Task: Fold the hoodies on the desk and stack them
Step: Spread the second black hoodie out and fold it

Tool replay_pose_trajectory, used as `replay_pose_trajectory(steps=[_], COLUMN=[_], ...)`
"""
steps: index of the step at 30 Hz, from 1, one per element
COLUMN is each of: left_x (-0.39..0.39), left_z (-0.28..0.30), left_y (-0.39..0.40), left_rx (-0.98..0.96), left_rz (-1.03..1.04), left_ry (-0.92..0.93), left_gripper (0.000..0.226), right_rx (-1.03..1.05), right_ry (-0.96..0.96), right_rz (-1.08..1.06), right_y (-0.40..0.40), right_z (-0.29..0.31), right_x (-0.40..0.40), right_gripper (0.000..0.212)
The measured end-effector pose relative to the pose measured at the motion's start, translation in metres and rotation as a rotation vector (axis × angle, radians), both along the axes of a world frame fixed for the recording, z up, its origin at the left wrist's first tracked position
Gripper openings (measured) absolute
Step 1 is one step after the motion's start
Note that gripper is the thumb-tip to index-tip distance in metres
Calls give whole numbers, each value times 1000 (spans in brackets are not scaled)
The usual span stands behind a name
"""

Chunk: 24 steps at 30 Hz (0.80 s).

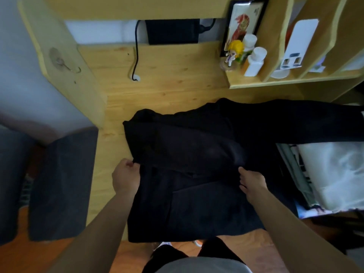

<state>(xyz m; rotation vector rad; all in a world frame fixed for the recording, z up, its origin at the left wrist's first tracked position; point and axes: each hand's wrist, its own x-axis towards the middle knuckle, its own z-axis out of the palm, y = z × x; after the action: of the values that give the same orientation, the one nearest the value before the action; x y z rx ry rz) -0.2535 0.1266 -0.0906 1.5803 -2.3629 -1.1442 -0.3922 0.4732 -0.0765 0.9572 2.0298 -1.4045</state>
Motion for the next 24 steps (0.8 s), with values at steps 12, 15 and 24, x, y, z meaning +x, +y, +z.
replay_pose_trajectory(steps=[12,15,24], left_x=[-7,2,33], left_z=[-15,-9,34], left_y=[17,3,-28], left_rx=[-103,-191,-217], left_rz=[-70,-218,-313], left_ry=[-60,-67,203], left_gripper=[25,30,26], right_rx=[475,433,492], right_ry=[810,1121,1216], right_rz=[602,634,564], right_y=[-31,-90,-249], right_z=[108,188,356], right_x=[-23,-33,-108], right_gripper=[21,21,12])
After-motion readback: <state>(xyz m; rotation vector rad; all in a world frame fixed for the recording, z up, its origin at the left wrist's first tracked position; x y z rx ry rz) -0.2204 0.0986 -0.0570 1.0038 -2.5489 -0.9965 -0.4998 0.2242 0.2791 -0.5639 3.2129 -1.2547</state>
